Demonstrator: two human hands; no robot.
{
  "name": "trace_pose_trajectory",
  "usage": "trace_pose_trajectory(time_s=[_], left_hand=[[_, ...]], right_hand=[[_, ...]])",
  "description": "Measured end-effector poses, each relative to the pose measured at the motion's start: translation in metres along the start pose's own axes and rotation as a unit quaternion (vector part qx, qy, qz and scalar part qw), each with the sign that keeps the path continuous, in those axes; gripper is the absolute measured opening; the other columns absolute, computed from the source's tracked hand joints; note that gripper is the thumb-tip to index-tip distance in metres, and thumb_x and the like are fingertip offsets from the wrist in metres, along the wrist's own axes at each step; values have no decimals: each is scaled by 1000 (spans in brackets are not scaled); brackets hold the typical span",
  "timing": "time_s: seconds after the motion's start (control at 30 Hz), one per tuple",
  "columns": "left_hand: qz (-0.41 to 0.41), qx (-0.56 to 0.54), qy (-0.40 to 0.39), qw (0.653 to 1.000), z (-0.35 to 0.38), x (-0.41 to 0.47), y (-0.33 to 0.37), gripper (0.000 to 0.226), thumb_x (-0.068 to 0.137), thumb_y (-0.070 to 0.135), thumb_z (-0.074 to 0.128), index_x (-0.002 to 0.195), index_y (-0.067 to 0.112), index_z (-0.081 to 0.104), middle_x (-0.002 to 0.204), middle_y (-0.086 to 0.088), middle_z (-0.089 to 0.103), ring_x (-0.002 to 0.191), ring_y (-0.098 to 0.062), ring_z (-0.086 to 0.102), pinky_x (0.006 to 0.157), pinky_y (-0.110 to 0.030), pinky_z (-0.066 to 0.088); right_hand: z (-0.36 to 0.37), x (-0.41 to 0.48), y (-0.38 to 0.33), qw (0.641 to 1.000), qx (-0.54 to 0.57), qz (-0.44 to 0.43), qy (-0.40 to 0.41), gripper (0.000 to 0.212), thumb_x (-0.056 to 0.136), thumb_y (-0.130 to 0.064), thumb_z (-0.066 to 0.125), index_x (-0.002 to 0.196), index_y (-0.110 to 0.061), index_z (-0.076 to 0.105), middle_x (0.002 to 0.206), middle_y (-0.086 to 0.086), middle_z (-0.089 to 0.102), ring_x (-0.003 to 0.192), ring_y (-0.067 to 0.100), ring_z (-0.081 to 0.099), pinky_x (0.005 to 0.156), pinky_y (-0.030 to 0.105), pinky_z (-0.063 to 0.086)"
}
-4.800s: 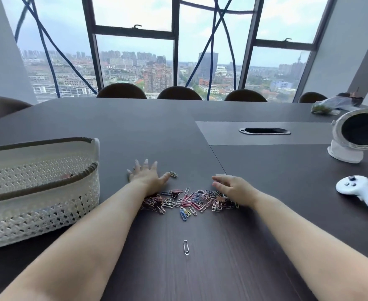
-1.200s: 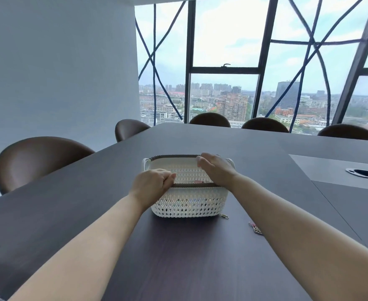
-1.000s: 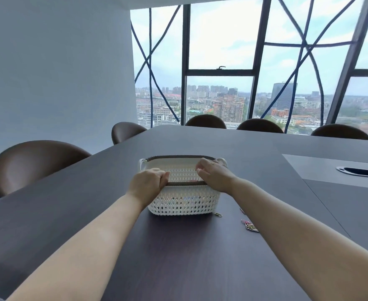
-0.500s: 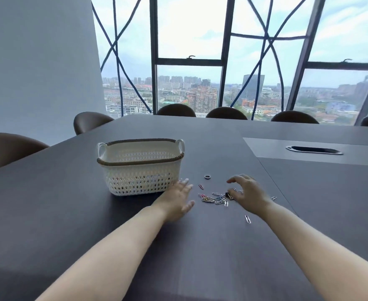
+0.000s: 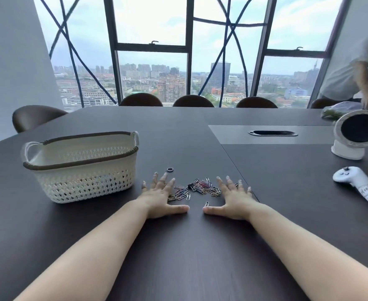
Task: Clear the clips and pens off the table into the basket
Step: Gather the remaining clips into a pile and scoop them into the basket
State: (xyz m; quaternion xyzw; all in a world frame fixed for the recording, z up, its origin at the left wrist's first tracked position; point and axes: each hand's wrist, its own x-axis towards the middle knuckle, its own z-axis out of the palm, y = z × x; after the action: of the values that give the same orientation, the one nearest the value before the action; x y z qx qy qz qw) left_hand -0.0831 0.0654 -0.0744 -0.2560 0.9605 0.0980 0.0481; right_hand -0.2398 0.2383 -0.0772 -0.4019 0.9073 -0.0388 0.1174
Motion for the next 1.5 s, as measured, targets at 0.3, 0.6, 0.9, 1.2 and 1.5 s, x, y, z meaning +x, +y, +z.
trace_pose_trajectory(time_s=[0.3,0.6,0.9,1.2,1.5], left_hand=[[24,16,5,1000,-12,69,-13,92,75,77,38,146,37,-4,157,5,-14,142,-21,-22,113,-55,-10],[130,-79,129,980,-8,74,-20,44,84,54,47,119,30,56,125,3,49,123,-19,41,107,-31,32],[66,-7,167,984,-6,62,-8,33,91,48,45,101,18,55,110,-1,64,105,-22,58,81,-30,40],[29,30,222,974,-4,52,-3,43,93,48,39,98,11,60,108,-6,66,102,-26,60,78,-30,42],[89,7,349,933,-32,6,-11,47,86,58,44,78,14,62,81,-1,69,77,-24,64,60,-25,33]], right_hand=[[-7,71,-15,991,65,-108,49,80,78,-71,46,145,-41,13,159,-7,3,146,13,-3,120,35,3],[-8,72,-15,970,114,-174,126,33,87,-49,52,118,-38,59,131,-9,50,126,15,36,107,30,32],[-8,59,-24,970,48,-139,194,29,88,-47,51,99,-20,57,105,2,59,106,22,53,78,27,35],[-9,55,-33,964,-58,-168,196,35,98,-35,36,104,-5,52,112,11,59,104,29,57,81,34,43],[-27,45,-35,921,230,-184,254,25,89,-25,59,76,-5,59,63,-1,54,60,15,51,58,19,37]])
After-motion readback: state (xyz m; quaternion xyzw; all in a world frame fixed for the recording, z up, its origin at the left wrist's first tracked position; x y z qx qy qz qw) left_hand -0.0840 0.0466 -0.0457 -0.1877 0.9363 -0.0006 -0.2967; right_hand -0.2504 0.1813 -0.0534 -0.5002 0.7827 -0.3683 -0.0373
